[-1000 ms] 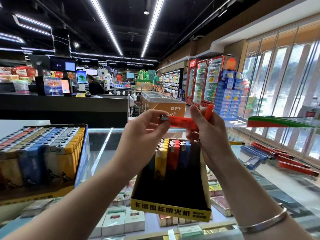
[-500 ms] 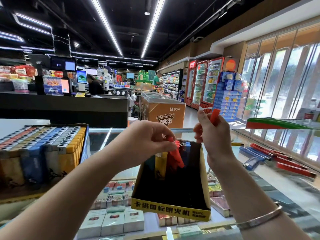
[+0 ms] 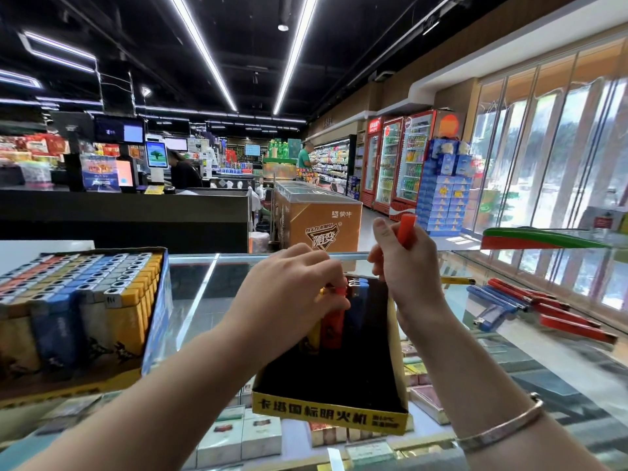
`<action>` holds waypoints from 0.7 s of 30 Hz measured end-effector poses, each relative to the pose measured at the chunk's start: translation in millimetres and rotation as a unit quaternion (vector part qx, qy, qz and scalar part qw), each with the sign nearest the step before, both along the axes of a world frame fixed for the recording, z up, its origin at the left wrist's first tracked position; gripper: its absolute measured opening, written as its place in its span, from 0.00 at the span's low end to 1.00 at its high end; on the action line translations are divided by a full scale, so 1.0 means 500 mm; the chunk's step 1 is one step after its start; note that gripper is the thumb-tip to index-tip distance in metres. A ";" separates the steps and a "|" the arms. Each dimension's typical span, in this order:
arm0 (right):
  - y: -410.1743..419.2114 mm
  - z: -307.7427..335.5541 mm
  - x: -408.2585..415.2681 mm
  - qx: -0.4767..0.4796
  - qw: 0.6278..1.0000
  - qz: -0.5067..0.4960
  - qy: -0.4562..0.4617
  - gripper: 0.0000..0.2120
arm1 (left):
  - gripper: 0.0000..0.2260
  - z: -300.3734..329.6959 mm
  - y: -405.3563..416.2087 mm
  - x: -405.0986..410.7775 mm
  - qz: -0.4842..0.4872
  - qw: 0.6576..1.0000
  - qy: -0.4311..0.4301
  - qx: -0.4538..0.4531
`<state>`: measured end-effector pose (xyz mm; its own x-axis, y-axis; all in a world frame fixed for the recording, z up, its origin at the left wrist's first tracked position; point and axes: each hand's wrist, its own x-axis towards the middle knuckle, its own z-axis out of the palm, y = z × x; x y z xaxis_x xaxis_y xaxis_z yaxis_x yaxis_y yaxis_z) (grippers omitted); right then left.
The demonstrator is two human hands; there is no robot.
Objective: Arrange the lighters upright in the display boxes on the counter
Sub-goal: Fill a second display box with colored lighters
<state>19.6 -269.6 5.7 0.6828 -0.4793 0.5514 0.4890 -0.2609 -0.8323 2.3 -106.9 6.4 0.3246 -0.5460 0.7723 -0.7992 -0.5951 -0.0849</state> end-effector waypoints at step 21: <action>0.006 0.012 -0.017 0.091 0.989 0.115 -0.018 0.24 | 0.09 -0.005 0.001 0.009 0.004 0.986 0.164 -0.011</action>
<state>11.3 -266.6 11.8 0.7675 -0.4066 0.4956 0.5476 0.0139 -0.8366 7.0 -106.1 3.8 0.5626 -0.5278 0.6363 -0.7774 -0.5997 0.1900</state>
